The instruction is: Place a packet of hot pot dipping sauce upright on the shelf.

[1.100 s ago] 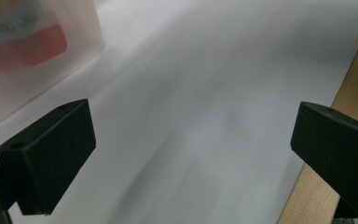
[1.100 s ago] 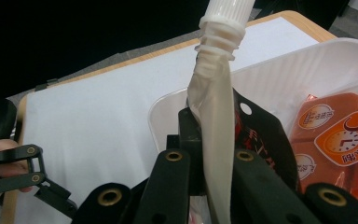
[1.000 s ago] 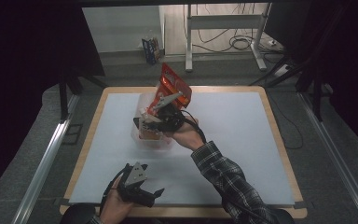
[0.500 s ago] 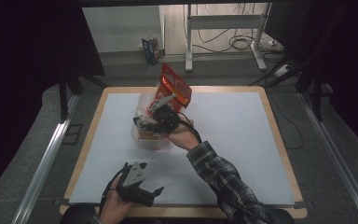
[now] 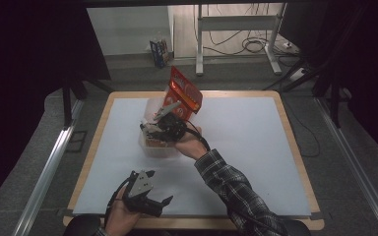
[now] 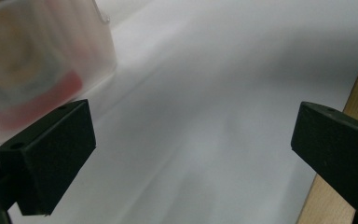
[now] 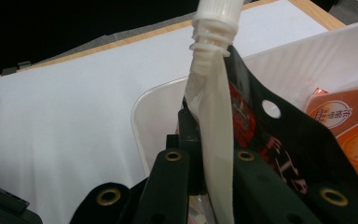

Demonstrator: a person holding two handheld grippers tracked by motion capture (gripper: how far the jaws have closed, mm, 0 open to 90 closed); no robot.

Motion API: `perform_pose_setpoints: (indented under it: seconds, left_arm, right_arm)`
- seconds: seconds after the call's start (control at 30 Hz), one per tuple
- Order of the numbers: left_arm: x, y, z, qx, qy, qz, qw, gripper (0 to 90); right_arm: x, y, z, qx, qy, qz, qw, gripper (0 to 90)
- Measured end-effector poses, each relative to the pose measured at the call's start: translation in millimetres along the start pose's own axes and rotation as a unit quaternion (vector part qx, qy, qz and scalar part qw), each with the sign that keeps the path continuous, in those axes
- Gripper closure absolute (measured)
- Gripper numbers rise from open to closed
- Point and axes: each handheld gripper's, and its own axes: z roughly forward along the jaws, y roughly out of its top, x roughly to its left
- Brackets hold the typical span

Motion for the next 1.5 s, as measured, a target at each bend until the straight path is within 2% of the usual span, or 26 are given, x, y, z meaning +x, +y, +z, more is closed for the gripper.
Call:
perform_pose_setpoints:
  seconds: [0.27,0.73,0.93,1.5]
  left_arm:
    - [2.6,-0.3,-0.9,-0.005,0.005,0.0,1.0,0.0]
    - [2.3,0.2,-1.3,-0.002,0.006,-0.002,1.0,0.0]
    - [2.5,0.1,-1.3,0.0,0.007,-0.003,1.0,0.0]
    - [1.3,0.1,0.2,0.009,0.01,0.002,0.9999,0.0]
  right_arm:
    - [1.1,-2.6,-1.3,-0.001,-0.009,-0.008,0.9999,73.2]
    - [1.0,-0.6,-18.7,-0.014,-0.008,-0.009,0.9998,43.2]
    - [-1.0,-2.9,-25.4,-0.016,0.0,0.0,0.9999,36.5]
    - [2.1,-18.5,-36.3,-0.014,0.006,-0.004,0.9999,24.1]
